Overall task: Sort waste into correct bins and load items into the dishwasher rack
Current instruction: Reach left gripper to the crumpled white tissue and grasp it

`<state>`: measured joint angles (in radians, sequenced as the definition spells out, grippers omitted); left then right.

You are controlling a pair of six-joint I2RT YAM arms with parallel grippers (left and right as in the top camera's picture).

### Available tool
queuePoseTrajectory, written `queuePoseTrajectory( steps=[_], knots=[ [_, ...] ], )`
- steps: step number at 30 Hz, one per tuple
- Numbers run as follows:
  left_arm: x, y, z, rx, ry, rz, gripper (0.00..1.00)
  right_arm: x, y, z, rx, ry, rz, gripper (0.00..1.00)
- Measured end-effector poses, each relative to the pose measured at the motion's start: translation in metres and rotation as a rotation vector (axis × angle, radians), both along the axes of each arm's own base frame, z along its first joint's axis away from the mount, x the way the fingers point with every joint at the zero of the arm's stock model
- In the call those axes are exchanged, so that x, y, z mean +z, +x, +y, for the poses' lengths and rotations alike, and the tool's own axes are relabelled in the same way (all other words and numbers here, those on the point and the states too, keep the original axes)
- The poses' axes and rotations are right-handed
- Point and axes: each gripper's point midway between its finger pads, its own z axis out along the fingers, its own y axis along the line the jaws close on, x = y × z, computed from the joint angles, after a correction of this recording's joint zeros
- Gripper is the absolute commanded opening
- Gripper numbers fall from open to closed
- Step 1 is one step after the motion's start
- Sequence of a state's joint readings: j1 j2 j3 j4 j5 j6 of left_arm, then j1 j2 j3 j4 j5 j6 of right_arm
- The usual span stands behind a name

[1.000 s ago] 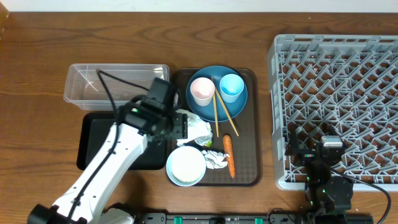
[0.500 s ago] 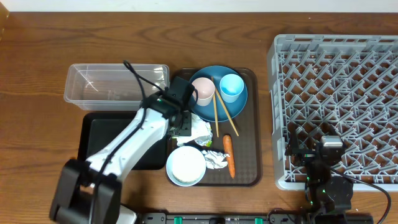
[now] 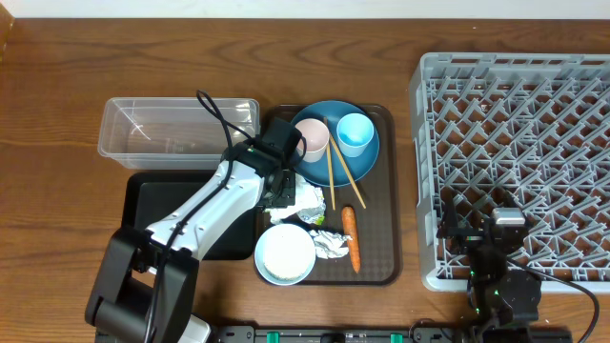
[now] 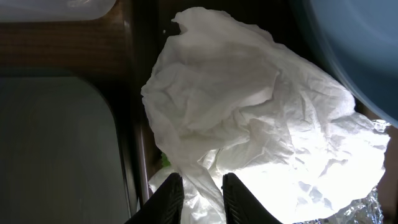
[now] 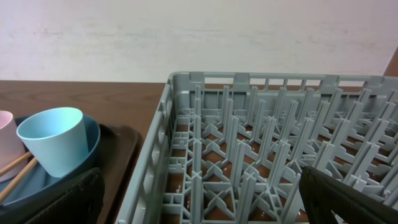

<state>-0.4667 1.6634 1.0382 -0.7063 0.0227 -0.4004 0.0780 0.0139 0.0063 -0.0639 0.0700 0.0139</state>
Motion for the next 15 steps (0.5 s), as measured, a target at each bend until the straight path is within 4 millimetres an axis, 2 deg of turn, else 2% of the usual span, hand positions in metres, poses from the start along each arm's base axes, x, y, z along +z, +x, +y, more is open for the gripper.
queuePoseTrajectory(
  steps=[5,6,7,15],
  knots=[
    [0.000,-0.001,0.000,0.011,0.000,0.004,0.19,0.000,0.000,0.000,0.000,0.000,0.000,0.99],
    [0.000,-0.001,0.000,0.012,-0.001,0.004,0.08,0.000,0.000,0.000,0.000,0.000,0.000,0.99],
    [0.000,-0.001,-0.001,0.015,-0.001,0.004,0.06,0.000,0.000,0.000,0.000,0.000,0.000,0.99],
    [0.005,-0.013,0.004,0.014,0.017,0.039,0.06,0.000,0.000,0.000,0.000,0.000,0.000,0.99]
  ],
)
